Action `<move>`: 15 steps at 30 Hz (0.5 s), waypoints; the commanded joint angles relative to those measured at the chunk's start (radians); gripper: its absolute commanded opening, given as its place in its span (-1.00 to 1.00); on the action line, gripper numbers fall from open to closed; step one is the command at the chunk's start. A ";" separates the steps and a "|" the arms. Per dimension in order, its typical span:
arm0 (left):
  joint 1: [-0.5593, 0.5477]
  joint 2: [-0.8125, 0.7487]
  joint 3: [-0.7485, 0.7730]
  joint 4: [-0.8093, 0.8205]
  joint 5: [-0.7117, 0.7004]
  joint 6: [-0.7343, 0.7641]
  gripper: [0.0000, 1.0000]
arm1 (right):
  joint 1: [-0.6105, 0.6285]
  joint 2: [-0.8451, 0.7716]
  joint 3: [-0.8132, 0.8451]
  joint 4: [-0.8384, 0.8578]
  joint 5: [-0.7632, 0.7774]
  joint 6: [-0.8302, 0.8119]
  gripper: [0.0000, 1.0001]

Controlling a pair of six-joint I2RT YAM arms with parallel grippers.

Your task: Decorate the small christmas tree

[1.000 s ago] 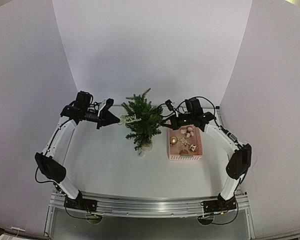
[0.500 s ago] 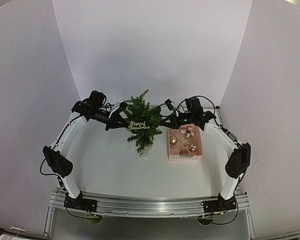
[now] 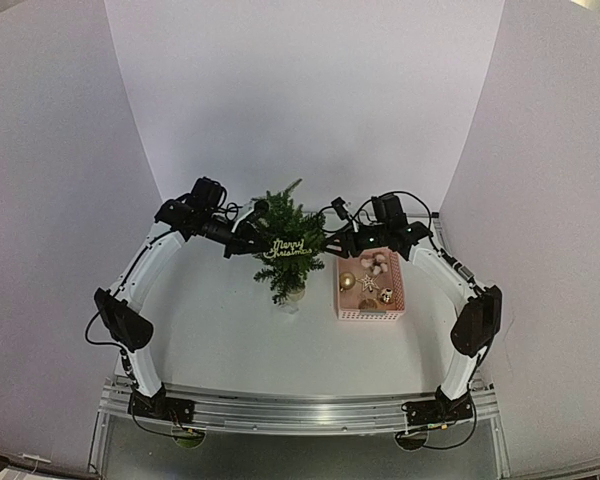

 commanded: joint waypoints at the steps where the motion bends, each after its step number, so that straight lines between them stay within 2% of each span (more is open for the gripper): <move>1: -0.015 0.023 0.056 0.041 -0.037 -0.040 -1.00 | 0.000 -0.039 0.022 0.003 -0.007 0.006 -0.04; 15: -0.024 0.109 0.120 0.034 -0.101 -0.058 -1.00 | -0.001 -0.038 0.017 0.006 -0.026 0.018 -0.01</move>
